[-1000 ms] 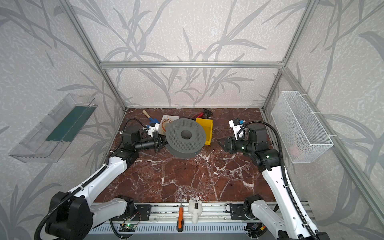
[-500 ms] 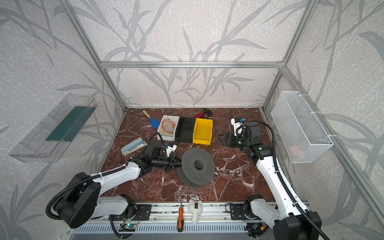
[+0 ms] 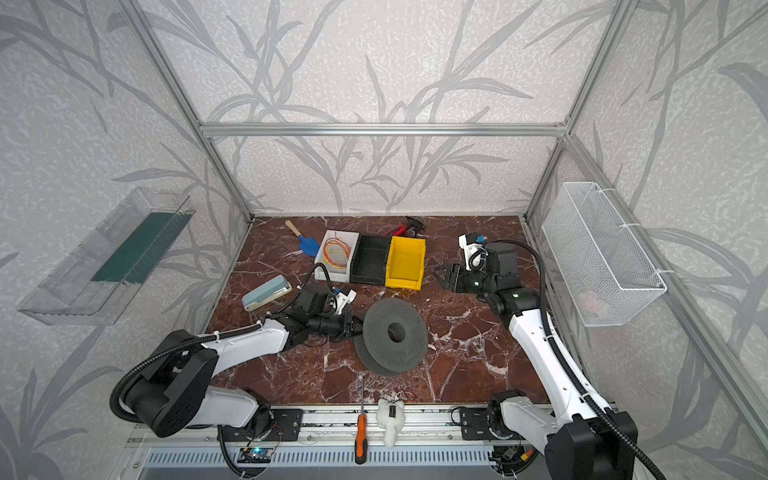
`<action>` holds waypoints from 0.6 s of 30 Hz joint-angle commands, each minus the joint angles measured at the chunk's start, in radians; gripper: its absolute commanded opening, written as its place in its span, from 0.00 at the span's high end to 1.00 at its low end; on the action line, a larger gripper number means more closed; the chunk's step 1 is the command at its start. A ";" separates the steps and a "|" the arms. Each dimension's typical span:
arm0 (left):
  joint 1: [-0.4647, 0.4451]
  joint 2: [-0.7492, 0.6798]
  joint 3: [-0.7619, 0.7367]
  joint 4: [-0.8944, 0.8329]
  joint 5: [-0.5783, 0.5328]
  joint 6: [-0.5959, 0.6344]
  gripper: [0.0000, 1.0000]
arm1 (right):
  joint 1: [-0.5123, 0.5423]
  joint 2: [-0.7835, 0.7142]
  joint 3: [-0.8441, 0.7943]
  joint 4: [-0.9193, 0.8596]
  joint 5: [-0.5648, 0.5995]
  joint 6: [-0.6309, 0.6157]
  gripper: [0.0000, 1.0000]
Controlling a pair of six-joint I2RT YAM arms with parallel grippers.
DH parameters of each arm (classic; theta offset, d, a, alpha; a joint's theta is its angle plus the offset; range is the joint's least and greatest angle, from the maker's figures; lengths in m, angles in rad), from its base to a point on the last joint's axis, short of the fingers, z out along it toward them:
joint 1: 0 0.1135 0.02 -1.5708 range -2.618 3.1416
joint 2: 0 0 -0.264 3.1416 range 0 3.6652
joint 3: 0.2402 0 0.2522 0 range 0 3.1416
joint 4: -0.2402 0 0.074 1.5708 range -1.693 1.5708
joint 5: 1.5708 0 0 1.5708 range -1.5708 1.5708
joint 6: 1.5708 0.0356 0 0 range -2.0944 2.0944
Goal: Wrap the cables
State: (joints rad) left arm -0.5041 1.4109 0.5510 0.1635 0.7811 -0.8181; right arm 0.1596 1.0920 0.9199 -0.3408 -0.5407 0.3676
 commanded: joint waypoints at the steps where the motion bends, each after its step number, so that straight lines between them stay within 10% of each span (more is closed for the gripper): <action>1: 0.016 0.018 0.025 -0.118 -0.094 0.103 0.96 | -0.003 -0.006 -0.013 0.026 -0.016 -0.022 0.34; 7: 0.039 0.019 0.077 -0.245 -0.151 0.167 0.62 | -0.003 -0.006 -0.023 0.042 -0.025 -0.023 0.33; 18: 0.086 -0.060 0.193 -0.569 -0.313 0.223 0.44 | -0.003 -0.074 0.016 -0.037 0.045 -0.074 0.30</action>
State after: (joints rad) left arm -0.4229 1.4044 0.6846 -0.2516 0.5568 -0.6464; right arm 0.1596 1.0386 0.9096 -0.3435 -0.5331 0.3241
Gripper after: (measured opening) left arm 0.542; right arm 0.698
